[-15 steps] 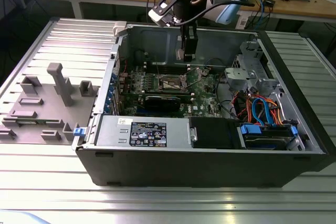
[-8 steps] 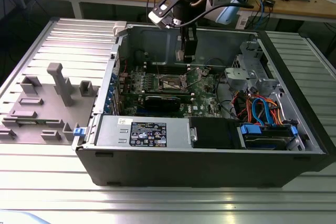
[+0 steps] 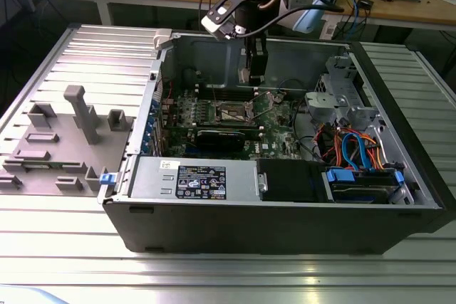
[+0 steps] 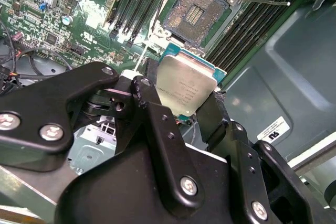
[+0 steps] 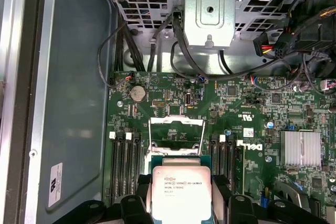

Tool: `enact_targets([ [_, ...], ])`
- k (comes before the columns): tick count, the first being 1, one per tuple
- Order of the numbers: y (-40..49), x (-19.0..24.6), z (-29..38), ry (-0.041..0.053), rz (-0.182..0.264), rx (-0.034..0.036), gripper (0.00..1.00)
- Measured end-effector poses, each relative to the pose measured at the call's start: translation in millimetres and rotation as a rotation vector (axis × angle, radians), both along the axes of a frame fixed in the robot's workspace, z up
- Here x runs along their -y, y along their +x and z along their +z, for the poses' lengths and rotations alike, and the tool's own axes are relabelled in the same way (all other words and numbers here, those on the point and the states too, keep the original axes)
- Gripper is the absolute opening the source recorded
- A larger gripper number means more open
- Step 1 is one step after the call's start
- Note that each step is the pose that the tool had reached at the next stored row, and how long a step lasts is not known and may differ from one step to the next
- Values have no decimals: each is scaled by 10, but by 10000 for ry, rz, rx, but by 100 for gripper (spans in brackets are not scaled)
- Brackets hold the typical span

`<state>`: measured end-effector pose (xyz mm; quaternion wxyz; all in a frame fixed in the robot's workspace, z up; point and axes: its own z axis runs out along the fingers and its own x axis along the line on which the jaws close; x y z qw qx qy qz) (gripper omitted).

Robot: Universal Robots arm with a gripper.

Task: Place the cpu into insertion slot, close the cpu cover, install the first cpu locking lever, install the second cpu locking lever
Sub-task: 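Place the cpu into insertion slot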

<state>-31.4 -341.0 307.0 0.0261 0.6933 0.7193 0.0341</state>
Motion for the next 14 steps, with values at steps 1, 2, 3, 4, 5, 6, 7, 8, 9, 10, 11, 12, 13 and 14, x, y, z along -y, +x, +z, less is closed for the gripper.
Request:
enact_targets([
  [1, 0, 0, -1, 0, 0, -1, 54],
  [2, 0, 0, -4, 0, -1, -2, 54],
  [3, -2, 0, -5, -1, 0, -2, 54],
  [4, -2, 0, -7, 0, 0, -2, 54],
  [5, -1, 0, -9, 0, 0, -2, 54],
  [6, -2, 0, -11, 1, 0, -2, 54],
  [7, -2, 0, -13, 0, 0, -2, 54],
  [8, -2, 0, -13, 0, 0, -2, 54],
  [9, -2, 0, -14, -1, 0, -2, 54],
  [10, -2, 0, -16, 1, 0, -2, 54],
  [11, -1, 0, -25, 4, 0, 1, 54],
  [12, -1, 0, -38, 1, 0, -1, 54],
  [13, -1, 0, -52, 1, 0, -1, 54],
  [14, -2, 0, -65, 0, 0, -1, 54],
])
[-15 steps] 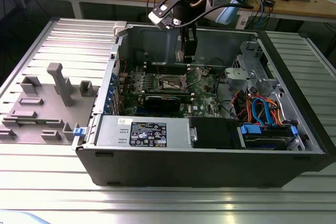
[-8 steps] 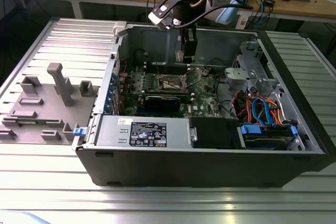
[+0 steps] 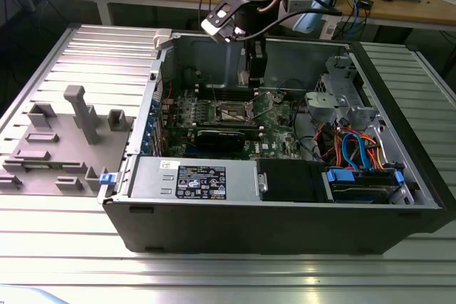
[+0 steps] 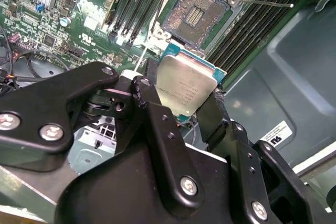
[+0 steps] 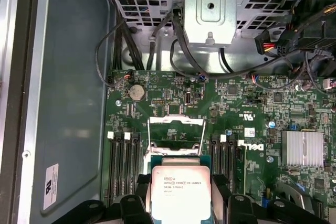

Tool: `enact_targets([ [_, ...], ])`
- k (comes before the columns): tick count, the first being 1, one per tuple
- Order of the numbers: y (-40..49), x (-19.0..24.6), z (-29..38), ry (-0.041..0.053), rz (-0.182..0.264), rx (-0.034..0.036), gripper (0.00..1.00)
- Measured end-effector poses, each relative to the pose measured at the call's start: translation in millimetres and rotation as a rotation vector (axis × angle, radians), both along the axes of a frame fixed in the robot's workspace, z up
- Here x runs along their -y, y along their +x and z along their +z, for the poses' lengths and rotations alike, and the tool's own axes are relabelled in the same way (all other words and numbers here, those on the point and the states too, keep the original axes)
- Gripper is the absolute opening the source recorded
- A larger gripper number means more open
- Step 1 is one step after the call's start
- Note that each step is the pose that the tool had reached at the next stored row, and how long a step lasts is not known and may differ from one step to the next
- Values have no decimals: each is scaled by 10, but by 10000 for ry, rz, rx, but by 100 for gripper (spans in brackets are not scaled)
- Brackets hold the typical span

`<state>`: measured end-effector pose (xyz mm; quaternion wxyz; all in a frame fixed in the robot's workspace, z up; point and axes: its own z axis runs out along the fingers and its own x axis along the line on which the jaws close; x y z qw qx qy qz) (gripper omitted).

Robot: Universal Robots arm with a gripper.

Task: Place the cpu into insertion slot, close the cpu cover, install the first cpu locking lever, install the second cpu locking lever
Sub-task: 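Place the cpu into insertion slot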

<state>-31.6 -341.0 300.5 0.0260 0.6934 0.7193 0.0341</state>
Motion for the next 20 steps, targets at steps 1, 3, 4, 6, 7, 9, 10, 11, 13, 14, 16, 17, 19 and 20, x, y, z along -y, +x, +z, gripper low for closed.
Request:
enact_targets([
  [1, 0, 0, -14, 0, 0, -1, 54],
  [3, 0, 0, -33, 0, 0, -1, 54],
  [4, 0, 0, -55, 0, 0, 0, 54],
  [6, -3, 0, -108, 0, -1, 0, 54],
  [7, -9, 0, -129, 1, -3, 1, 54],
  [9, -34, 0, -165, 0, 0, 1, 54],
  [10, -67, -1, -197, -2, -13, 0, 54],
  [11, -88, -2, -211, -3, -30, -1, 54],
  [13, -145, -2, -247, -3, -45, 0, 54],
  [14, -158, -2, -261, -3, -45, -1, 54],
  [16, -179, -2, -300, -3, -45, 0, 54],
  [17, -186, -2, -318, -3, -45, 0, 54],
  [19, -200, -2, -362, -4, -46, -1, 54],
  [20, -206, -2, -387, -3, -45, -1, 54],
])
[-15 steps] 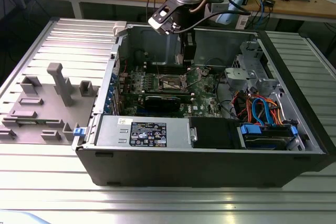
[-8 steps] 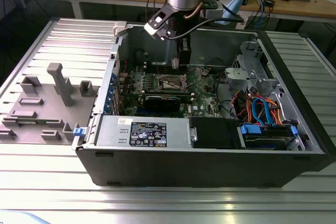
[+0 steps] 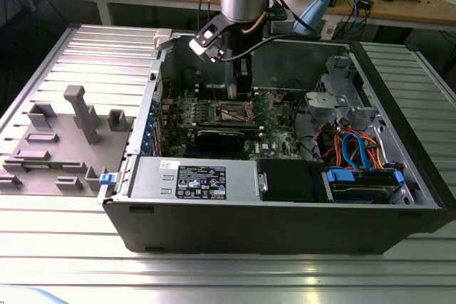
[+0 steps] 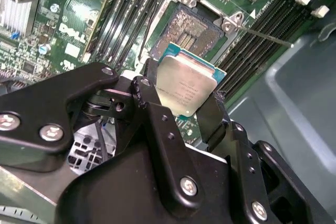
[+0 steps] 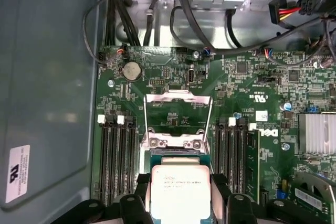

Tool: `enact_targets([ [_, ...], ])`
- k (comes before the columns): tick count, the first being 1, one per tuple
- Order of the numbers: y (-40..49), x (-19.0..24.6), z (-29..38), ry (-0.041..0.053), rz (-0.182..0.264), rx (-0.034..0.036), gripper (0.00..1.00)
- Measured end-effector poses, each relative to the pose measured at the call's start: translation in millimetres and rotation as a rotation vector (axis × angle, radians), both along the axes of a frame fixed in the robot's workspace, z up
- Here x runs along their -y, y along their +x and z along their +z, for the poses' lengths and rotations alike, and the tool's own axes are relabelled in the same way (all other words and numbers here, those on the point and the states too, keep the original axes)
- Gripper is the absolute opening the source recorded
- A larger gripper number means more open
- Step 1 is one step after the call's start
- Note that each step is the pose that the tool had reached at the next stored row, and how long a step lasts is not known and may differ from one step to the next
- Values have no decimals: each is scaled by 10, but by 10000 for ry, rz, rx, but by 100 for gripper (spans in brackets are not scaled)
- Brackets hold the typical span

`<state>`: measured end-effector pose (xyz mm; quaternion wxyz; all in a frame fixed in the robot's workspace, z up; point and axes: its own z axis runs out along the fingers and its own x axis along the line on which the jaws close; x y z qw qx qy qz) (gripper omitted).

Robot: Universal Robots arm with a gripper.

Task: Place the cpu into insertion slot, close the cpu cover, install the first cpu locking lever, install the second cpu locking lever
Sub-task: 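Place the cpu into insertion slot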

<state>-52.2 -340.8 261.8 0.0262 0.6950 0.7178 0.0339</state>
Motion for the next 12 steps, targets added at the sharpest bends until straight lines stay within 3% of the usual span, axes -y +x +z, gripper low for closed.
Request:
enact_targets([
  [4, -14, 0, -85, 2, 1, 1, 54],
  [12, -14, 0, -103, 0, 1, 0, 54],
])
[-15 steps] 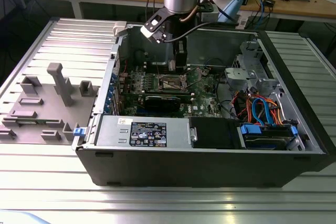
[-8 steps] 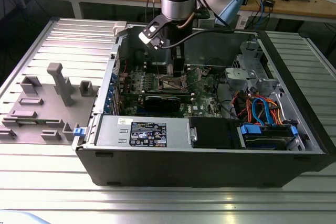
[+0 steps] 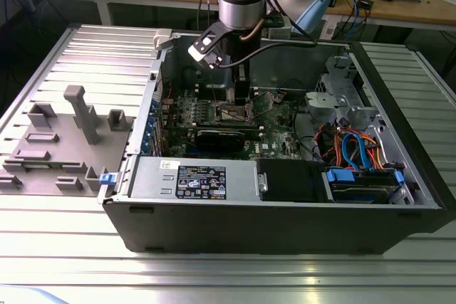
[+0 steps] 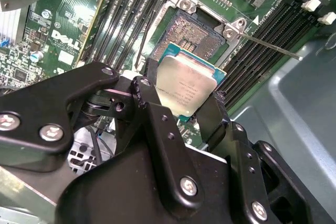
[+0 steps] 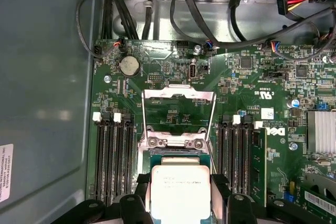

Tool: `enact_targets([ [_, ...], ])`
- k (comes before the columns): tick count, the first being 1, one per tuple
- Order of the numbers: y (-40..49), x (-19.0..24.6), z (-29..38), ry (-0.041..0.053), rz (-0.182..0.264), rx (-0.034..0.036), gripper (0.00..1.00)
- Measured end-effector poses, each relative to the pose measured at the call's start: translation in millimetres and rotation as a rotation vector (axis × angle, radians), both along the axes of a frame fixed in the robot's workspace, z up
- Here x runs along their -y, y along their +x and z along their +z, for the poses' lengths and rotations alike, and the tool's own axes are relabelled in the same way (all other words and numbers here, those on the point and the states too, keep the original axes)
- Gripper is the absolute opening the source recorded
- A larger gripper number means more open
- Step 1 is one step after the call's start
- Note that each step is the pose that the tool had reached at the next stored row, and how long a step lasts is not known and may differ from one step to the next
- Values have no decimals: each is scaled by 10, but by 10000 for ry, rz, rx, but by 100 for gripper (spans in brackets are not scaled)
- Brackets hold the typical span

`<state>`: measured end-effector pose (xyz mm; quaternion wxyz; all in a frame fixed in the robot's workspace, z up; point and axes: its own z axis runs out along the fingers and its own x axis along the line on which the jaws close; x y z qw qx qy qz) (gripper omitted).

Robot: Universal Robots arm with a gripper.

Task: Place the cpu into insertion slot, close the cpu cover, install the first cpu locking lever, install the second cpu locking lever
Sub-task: 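Place the cpu into insertion slot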

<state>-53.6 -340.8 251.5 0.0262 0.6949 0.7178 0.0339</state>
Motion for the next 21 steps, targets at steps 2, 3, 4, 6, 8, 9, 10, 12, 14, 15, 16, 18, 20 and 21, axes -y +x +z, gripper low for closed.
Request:
enact_targets([
  [2, 0, 0, -7, 0, -1, 0, 54],
  [3, 0, 0, -14, 0, 0, 0, 54],
  [4, 0, 0, -14, 0, 0, 0, 54],
  [6, 0, 0, -14, 0, 0, 0, 54],
  [8, 0, 0, -14, 0, 0, 0, 54],
  [9, 0, 0, -14, 0, 0, 0, 54],
  [10, 0, 0, -15, 0, -1, 0, 54],
  [12, 0, 0, -16, 1, 0, 1, 54],
  [14, 0, -4, -24, 3, -3, 2, 54],
  [15, -1, -14, -33, 0, -5, 1, 54],
  [16, -1, -19, -45, 1, -8, 1, 54],
  [18, -4, -23, -85, 0, -14, 0, 54],
  [20, -13, -23, -136, 0, -30, 1, 54],
  [21, -17, -23, -156, 0, -45, 0, 54],
])
